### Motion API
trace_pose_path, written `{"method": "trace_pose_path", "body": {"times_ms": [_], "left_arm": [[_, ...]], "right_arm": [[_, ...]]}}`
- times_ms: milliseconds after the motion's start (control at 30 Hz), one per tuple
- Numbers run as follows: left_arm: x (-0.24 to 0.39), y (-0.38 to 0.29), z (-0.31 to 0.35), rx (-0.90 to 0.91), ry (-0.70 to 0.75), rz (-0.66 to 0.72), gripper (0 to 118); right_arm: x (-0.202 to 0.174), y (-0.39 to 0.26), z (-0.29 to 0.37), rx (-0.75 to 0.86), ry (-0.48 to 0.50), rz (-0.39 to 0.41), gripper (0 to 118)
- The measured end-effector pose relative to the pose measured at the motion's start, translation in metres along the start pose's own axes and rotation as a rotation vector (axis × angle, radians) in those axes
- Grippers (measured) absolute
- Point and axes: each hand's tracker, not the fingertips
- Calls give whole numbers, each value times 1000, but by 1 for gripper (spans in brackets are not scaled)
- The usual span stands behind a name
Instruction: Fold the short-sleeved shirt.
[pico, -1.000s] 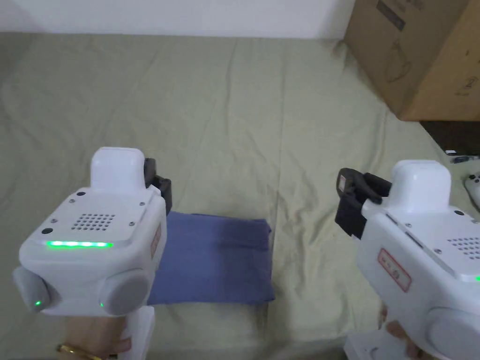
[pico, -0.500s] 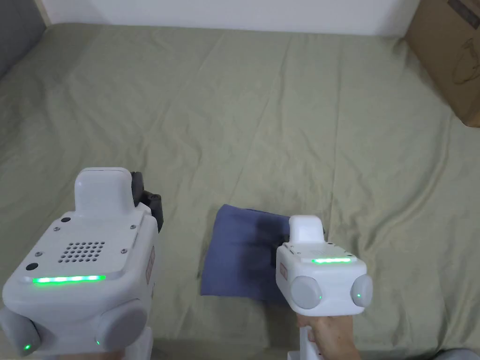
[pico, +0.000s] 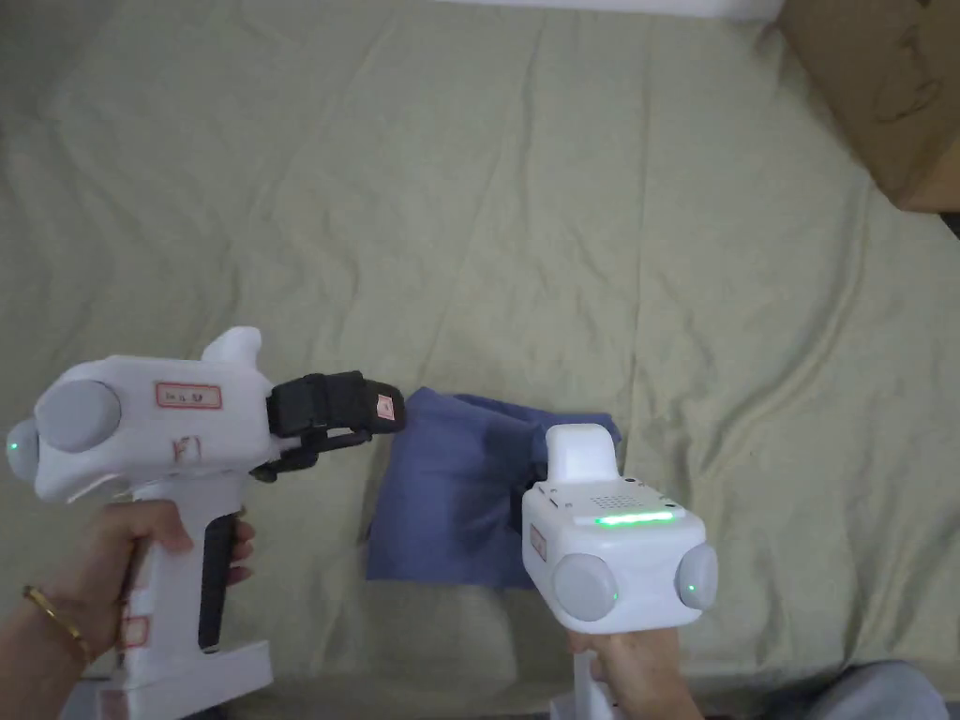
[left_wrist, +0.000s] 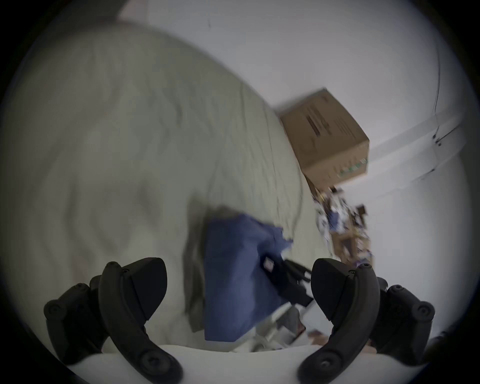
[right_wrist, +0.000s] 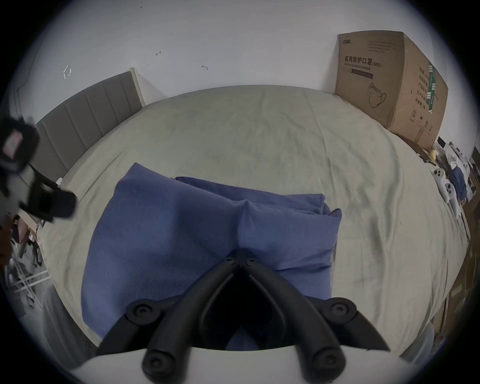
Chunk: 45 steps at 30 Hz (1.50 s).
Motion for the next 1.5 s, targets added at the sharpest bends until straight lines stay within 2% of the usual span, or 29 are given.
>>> {"method": "trace_pose_path", "body": {"times_ms": [167, 300, 400, 433, 467, 500, 533, 567, 633, 700, 900, 967, 1067, 1267, 1400, 1467, 1500], "left_arm": [[-25, -3, -45, -146, -81, 93, 112], [-30, -4, -67, -161, -227, 141, 112], [-27, -2, -79, -174, -228, 150, 108], [-24, -1, -79, -176, -218, 148, 100], [-19, 0, -80, -164, -188, 134, 84], [-12, -1, -83, -142, -138, 117, 54], [-7, -2, -85, -141, -39, 85, 35], [-6, -2, -86, -139, 27, 58, 33], [-3, -3, -83, -131, -16, 120, 30], [7, -1, -80, -125, 53, 150, 25], [40, 9, -42, -137, 118, 113, 23], [36, 17, -11, -121, 181, 29, 23], [19, 31, 48, -100, 321, -27, 23], [-47, 57, 170, -23, 631, 45, 23], [-83, 74, 221, 9, 895, 74, 24], [-96, 81, 234, 17, 1030, 91, 30], [-99, 84, 237, 27, 1099, 110, 40]], "right_arm": [[2, 1, 0, -2, 6, 4, 0], [6, 4, 1, -10, 24, -24, 0], [12, 12, 4, -25, 50, -59, 0], [16, 19, 9, -29, 63, -74, 0], [20, 26, 19, 0, 56, -101, 0], [26, 32, 33, 66, 55, -127, 0], [32, 39, 45, 106, 54, -138, 0], [39, 49, 59, 139, 47, -139, 0], [50, 63, 85, 214, 40, -125, 0], [60, 76, 114, 287, 20, -103, 0], [74, 94, 170, 404, 22, -77, 0], [74, 94, 180, 417, 26, -69, 0], [72, 90, 187, 425, 35, -53, 0], [52, 82, 181, 384, 59, -24, 0], [38, 81, 175, 357, 70, -11, 0], [34, 83, 174, 353, 70, -9, 0], [32, 84, 174, 349, 71, -8, 0]]}}
